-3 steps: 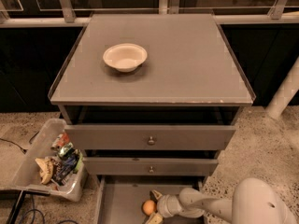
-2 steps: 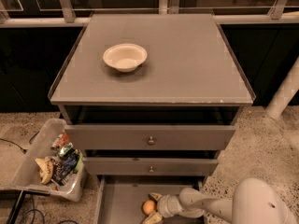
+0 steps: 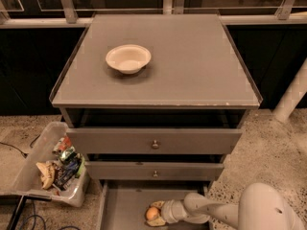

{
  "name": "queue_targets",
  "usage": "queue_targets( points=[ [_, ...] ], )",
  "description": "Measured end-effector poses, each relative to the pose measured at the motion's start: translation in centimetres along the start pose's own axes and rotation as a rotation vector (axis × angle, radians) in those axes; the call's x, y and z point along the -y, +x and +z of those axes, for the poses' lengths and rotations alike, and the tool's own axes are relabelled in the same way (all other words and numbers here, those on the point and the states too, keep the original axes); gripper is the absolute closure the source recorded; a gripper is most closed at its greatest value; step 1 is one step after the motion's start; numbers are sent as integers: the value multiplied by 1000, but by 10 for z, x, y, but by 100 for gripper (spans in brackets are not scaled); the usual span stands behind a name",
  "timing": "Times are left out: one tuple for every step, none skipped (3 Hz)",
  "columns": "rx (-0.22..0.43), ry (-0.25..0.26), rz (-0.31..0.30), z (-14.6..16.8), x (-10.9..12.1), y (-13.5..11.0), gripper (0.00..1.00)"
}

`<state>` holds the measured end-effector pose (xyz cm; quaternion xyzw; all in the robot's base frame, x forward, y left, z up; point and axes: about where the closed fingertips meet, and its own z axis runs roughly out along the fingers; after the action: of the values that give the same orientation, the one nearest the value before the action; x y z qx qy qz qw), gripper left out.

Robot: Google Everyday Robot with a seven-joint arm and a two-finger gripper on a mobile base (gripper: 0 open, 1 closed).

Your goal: Pick orange from bottom drawer and place on counter

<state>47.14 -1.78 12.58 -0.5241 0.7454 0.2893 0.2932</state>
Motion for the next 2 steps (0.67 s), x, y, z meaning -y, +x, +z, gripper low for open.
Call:
queue_targets(
  points=[
    [0,0,0,0,0,0,88],
    [2,-4,-11,-5,-4,-5,100]
  ],
)
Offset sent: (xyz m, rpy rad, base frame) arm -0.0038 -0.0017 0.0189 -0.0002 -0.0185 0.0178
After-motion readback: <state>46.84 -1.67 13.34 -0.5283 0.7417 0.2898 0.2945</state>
